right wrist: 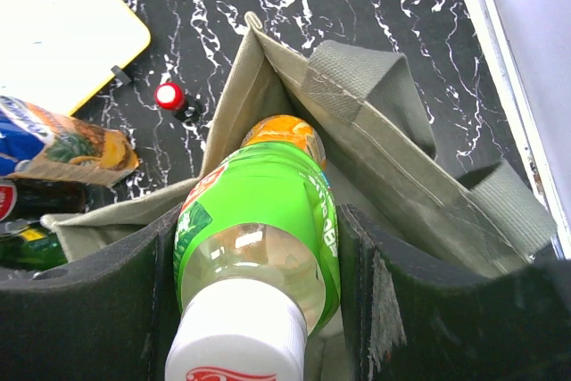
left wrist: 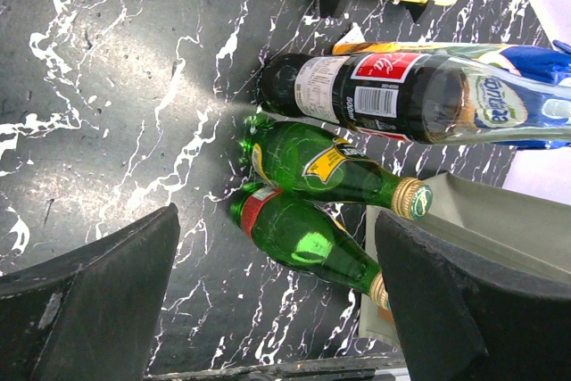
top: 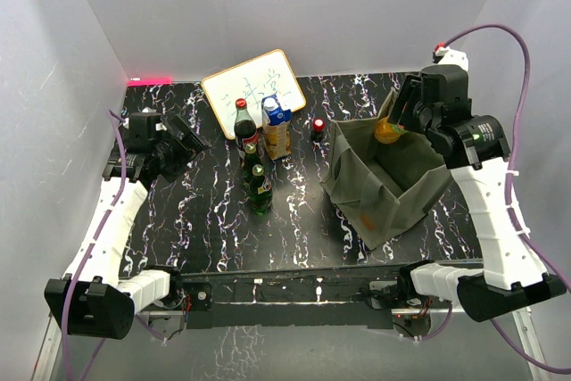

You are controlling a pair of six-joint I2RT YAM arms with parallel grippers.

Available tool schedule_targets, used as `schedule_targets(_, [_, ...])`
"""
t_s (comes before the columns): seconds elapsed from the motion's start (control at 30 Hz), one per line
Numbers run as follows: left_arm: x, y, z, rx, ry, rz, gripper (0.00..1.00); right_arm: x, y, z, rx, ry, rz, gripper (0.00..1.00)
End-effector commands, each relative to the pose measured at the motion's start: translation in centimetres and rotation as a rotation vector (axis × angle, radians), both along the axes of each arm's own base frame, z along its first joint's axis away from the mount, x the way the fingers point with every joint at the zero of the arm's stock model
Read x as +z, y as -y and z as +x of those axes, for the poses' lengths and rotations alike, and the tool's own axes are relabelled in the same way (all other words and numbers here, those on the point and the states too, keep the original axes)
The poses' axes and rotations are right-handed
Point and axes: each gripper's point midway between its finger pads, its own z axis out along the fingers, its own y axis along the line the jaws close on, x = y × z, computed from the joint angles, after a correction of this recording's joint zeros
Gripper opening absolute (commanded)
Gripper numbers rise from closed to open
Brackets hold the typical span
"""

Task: Take the beverage out of the canvas bag

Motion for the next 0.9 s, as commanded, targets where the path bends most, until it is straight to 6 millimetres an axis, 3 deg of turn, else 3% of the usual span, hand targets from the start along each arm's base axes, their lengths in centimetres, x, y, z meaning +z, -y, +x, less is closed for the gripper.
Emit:
schedule_targets(0.0, [1.3, 0.6, -0.2, -0.013, 0.039, -0.041, 0.88, 7.7, -0.2, -2.2, 0.006, 0.215, 0.125, 0.14])
schedule_targets(0.33, [0.9, 1.0, -0.8, -0.071, 0.021, -0.031, 0.88, 12.4, -1.7, -8.4, 0.117, 0.348, 0.323, 0.14])
schedule_targets(0.6, [0.6, 1.3, -0.5, -0.101, 0.009, -0.032, 0.88, 16.6, -6.2, -12.0, 0.476, 0.469, 0.343, 0.14])
schedule_targets(0.7, [0.5, 1.5, -0.2, -0.104, 0.009, -0.038, 0.88, 15.9, -8.8, -12.0, 0.651, 0.415, 0.33, 0.13])
schedule_targets(0.87, [0.6, 1.6, 0.1, -0.112, 0.006, -0.037, 0.88, 12.0, -11.6, -10.3, 0.822, 0.272, 0.308, 0.12])
